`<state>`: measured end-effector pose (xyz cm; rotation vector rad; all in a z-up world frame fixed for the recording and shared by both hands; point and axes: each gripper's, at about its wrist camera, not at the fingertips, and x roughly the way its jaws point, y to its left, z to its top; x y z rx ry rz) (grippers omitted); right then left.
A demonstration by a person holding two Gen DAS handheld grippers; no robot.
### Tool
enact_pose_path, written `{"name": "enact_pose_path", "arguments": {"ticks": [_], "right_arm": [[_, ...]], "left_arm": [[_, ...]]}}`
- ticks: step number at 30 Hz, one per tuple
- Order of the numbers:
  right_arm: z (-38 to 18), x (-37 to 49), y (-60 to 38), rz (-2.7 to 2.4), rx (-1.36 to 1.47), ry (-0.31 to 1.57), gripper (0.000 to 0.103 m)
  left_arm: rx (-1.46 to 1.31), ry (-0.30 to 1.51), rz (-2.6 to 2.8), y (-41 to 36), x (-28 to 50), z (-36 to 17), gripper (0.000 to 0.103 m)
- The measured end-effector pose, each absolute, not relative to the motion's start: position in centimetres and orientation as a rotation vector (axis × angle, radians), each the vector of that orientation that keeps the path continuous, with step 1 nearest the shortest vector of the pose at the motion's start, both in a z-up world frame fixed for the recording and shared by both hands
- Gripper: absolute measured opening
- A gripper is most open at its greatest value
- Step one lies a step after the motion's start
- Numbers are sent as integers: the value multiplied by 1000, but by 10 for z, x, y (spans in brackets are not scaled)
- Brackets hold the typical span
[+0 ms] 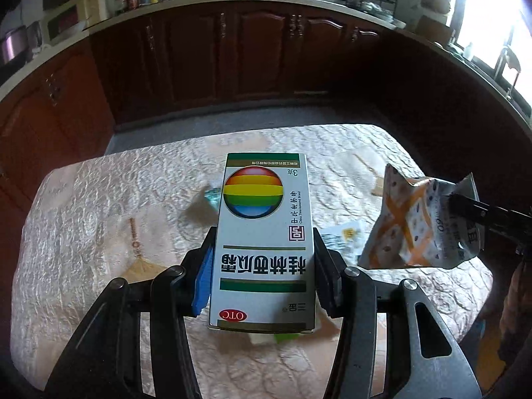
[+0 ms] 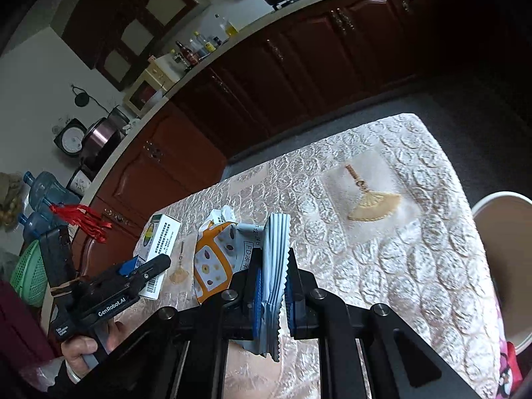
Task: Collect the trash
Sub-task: 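Carry the box and snack bag over the bucket and open both tools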
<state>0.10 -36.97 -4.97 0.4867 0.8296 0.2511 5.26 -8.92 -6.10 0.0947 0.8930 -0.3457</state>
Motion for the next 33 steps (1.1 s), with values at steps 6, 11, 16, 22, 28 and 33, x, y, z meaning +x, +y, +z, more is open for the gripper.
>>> {"name": "enact_pose_path", "arguments": {"ticks": [6, 11, 16, 22, 28, 33], "right_arm": [[-43, -16, -385, 229, 498, 803, 11], [-38, -30, -400, 203, 504, 782, 11], [-35, -44, -420, 167, 524, 761, 11], [-34, -57, -445, 120, 551, 746, 11], [-31, -69, -468, 77, 564, 725, 11], [-30, -78, -489, 36, 587, 708, 11]], "left_arm": [[118, 882, -388, -113, 43, -54, 49], [141, 874, -422, -132, 37, -51, 49], [161, 869, -462, -154, 32, -48, 49], [188, 865, -509, -184, 27, -47, 49], [212, 864, -558, -215, 21, -45, 49], [230, 861, -604, -242, 17, -43, 49]]}}
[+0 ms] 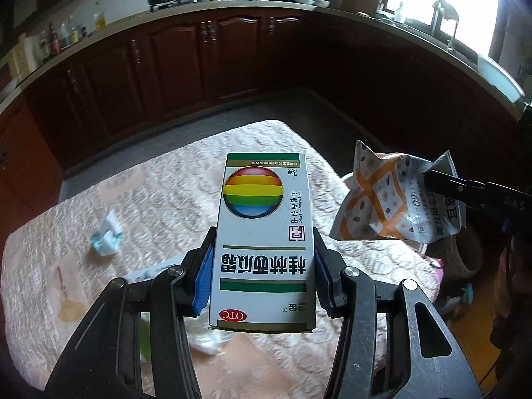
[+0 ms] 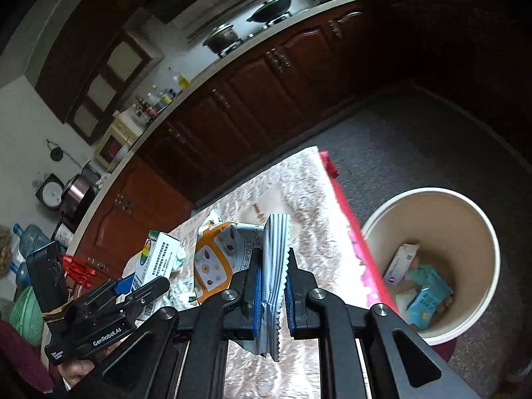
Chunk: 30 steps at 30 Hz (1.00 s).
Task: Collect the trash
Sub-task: 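Carry the box and snack bag over the bucket and open both tools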
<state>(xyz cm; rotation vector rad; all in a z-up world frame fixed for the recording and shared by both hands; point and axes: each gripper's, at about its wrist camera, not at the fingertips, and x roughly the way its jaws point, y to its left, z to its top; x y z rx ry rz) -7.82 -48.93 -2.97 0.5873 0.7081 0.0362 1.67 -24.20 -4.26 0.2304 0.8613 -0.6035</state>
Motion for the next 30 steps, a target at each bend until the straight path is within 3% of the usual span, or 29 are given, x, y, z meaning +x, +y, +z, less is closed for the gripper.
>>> {"name": "enact_pose_path", "arguments": {"ticks": [30], "right_arm": [[-46, -138, -608, -291, 681, 673, 11]], "left_arm": [[310, 922, -819, -397, 12, -67, 49]]}}
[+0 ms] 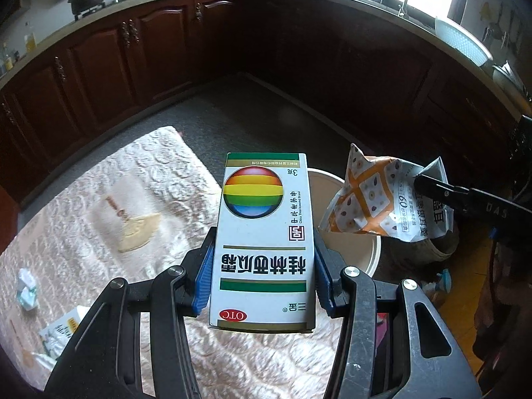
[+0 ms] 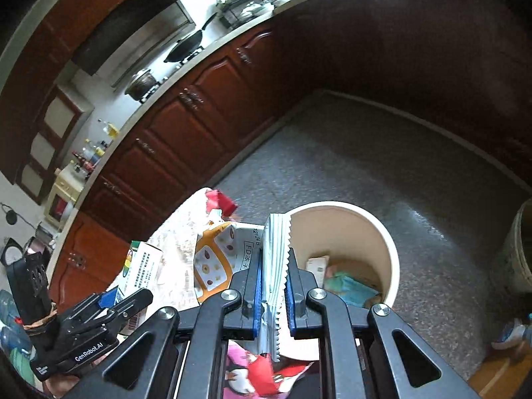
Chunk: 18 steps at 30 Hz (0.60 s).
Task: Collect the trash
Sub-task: 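Carry the box and snack bag over the bucket and open both tools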
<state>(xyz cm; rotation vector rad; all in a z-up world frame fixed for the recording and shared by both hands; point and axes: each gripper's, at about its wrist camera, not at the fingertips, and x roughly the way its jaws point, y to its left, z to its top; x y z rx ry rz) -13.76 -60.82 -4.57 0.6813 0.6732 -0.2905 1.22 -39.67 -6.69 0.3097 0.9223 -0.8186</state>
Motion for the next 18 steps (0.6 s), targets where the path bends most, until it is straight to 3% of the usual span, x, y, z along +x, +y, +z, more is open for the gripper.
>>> {"name": "enact_pose_path", "arguments": {"ticks": [18], "right_arm": [[-87, -128, -624, -462, 646, 792, 11]], "left_arm": [[268, 1017, -878, -444, 22, -101, 50]]}}
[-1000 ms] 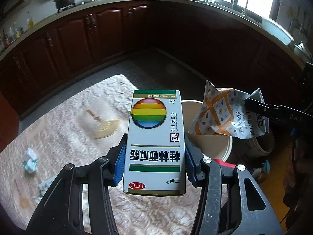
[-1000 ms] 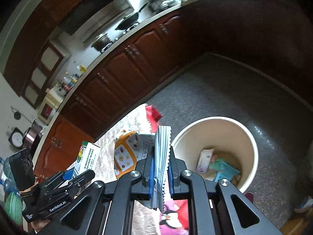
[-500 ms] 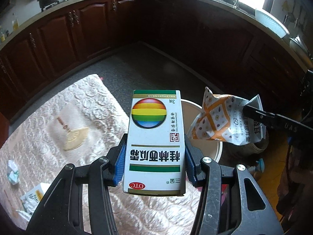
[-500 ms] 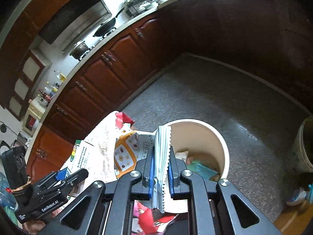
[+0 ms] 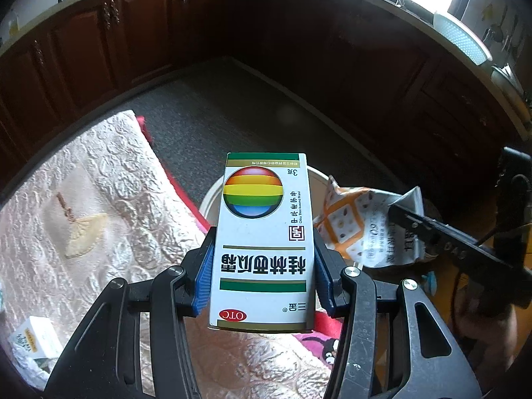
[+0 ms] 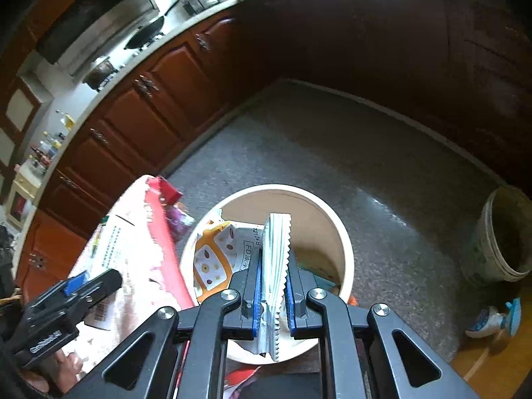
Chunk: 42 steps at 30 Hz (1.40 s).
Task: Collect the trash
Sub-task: 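Carry the box and snack bag over the bucket and open both tools, then move both open tools back over the table toward the tissue pack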
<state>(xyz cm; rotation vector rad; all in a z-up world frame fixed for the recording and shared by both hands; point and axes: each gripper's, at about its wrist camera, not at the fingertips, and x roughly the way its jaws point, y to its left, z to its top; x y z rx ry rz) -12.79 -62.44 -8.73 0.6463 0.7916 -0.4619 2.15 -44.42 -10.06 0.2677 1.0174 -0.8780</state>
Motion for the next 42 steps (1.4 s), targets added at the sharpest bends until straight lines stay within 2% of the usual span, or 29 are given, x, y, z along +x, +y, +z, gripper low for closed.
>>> {"name": "enact_pose_path", "arguments": {"ticks": [3, 6, 7, 29, 34, 42], "right_arm": [[-99, -121, -624, -470, 649, 832, 16], [-105, -119, -626, -487, 661, 842, 45], [-106, -122, -626, -487, 666, 831, 46], [-90, -121, -589, -426, 591, 849, 47], [-81, -113, -573, -409, 542, 844, 53], [-70, -101, -544, -365, 484, 844, 54]], "left_arm": [[245, 1049, -892, -443, 27, -106, 51], [238, 1052, -901, -440, 27, -108, 61], [234, 1051, -902, -439, 27, -108, 61], [234, 981, -810, -398, 13, -88, 61], [231, 963, -784, -384, 14, -84, 61], [208, 931, -731, -356, 18, -72, 61]]}}
